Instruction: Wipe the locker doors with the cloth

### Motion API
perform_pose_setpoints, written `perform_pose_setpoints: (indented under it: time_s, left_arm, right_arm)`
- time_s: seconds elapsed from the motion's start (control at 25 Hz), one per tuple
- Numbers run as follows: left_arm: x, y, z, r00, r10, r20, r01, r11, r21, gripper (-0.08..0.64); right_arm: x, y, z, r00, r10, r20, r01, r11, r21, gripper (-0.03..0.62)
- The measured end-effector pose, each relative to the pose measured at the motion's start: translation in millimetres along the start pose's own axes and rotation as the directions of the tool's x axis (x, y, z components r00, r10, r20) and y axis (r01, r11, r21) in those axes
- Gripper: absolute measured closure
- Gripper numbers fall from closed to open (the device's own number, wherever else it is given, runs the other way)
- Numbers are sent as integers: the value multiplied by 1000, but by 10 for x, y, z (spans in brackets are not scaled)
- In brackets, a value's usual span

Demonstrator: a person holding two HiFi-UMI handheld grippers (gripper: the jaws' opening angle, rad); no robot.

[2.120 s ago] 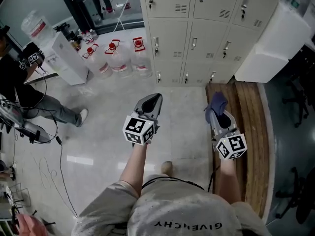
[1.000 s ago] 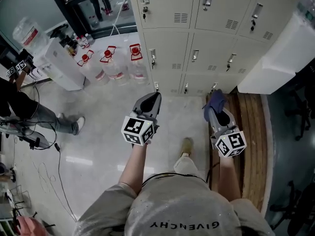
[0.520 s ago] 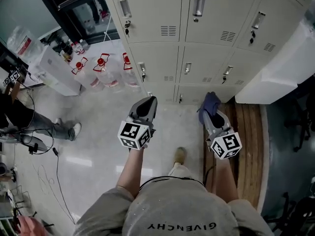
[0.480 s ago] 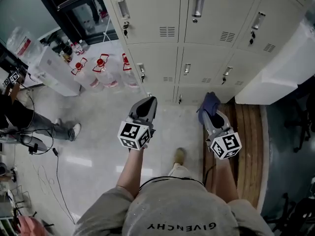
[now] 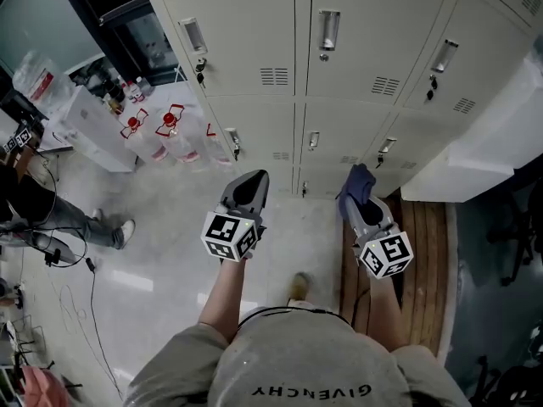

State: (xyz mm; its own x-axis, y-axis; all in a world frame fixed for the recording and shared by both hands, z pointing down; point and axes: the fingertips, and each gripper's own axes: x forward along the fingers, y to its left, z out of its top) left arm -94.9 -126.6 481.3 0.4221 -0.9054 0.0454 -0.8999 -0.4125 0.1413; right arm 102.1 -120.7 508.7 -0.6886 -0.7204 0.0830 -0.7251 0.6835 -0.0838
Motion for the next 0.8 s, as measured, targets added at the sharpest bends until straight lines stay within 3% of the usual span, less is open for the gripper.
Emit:
perform_pose_setpoints:
  time_s: [0.56,0.8]
  left_arm:
    - [507,30,382,1000,19,-21,-18,998,54,561]
    - [760,27,915,997,-62,33,61,997,53,561]
  right_arm:
    - [490,-198,729,988,126,88,-116,987,-110,537]
    - [778,-238,1452,978,159,139,-127,969,-214,535]
